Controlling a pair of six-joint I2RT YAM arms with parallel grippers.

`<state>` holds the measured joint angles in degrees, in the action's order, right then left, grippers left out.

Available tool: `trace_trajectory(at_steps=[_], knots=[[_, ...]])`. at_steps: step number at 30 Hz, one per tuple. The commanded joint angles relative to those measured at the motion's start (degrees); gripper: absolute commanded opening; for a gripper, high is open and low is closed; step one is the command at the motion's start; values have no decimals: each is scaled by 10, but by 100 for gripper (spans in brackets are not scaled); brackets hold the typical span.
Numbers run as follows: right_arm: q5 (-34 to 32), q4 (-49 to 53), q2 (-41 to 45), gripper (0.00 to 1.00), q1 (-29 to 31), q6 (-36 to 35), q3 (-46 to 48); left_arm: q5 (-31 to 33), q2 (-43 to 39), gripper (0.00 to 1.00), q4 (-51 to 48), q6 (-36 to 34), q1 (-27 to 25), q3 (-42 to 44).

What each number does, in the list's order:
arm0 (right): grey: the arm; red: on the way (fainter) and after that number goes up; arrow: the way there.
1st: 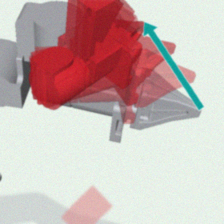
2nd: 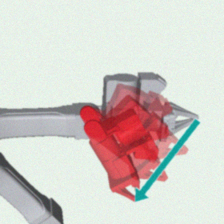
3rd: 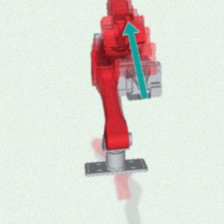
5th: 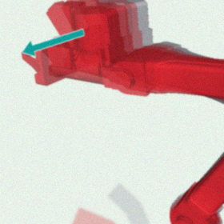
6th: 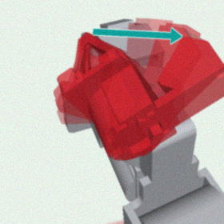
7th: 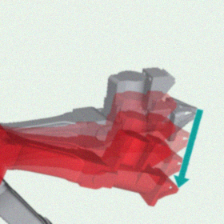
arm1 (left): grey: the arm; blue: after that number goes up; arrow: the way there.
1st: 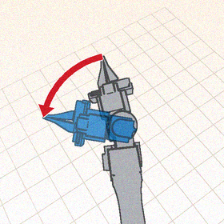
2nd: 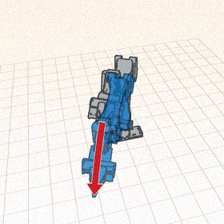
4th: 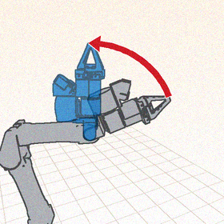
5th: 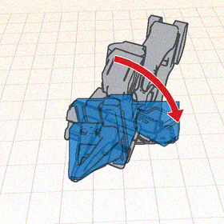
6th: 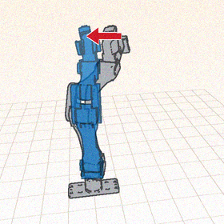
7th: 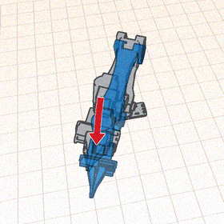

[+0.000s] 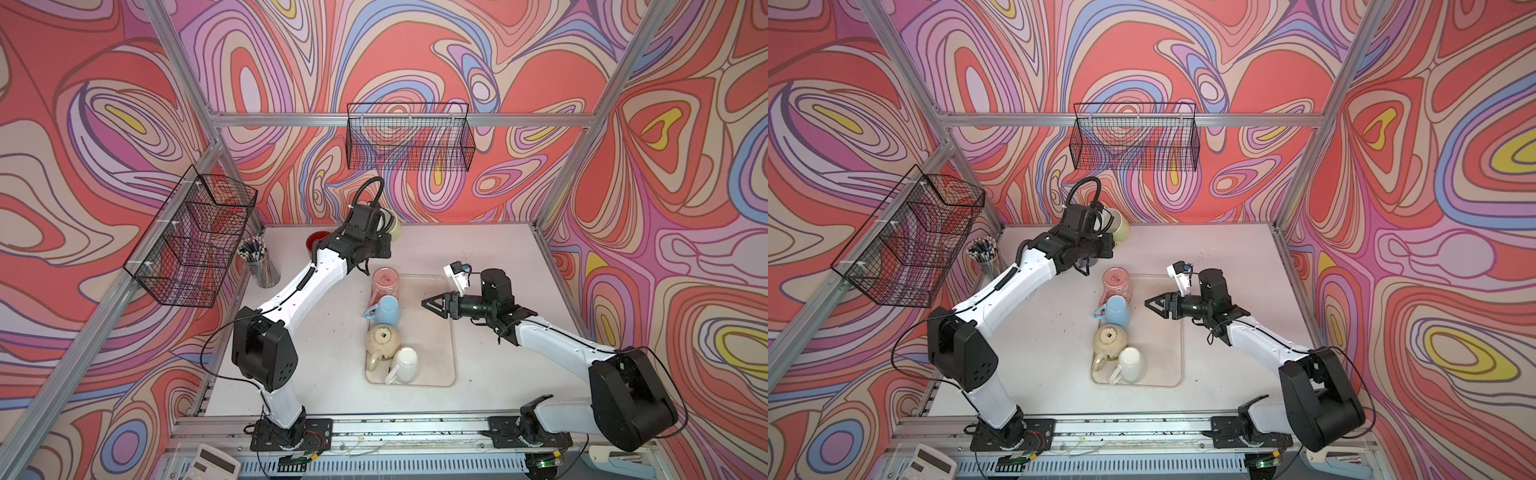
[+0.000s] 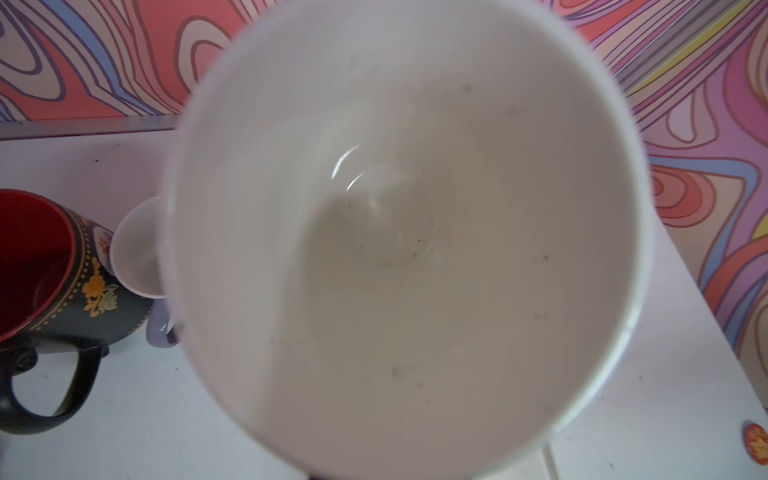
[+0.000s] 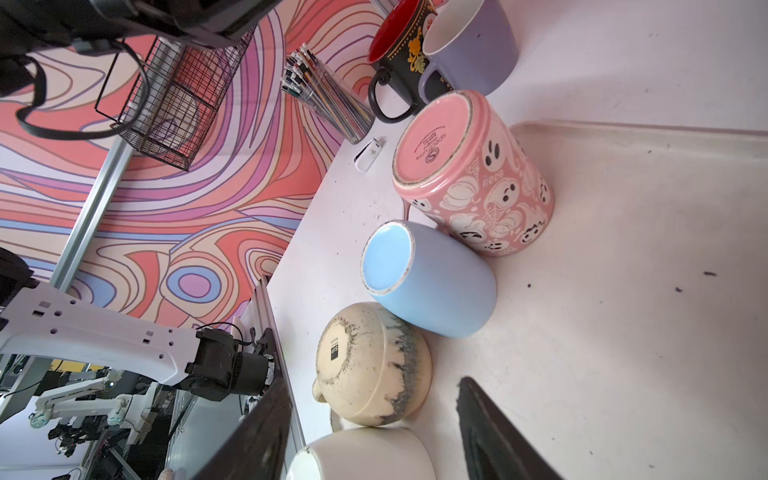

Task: Turn the mug right side up
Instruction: 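Open the right gripper and draw back while left gripper carries the mug away, then lower the pale green mug upright beside the lavender mug with the left gripper, then hold the pale green mug on the table with the left gripper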

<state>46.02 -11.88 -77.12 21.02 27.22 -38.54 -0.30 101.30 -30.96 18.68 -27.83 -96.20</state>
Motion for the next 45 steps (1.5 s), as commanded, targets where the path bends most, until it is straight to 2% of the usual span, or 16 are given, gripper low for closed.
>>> trace_trajectory(at_steps=[1,7,14,30,45], knots=[[-15,-1,2,65,-2,-14,6,39,30,0,-35,-51,8,-48],[-23,9,5,63,-2,-18,9,55,100,0,-66,-76,21,-107],[-24,5,-6,60,-2,-16,8,46,165,0,-83,-78,30,-160],[-31,6,-39,56,-2,-19,1,82,293,0,-131,-70,49,-279],[-29,4,-60,54,-1,-19,-6,81,322,0,-131,-53,62,-282]])
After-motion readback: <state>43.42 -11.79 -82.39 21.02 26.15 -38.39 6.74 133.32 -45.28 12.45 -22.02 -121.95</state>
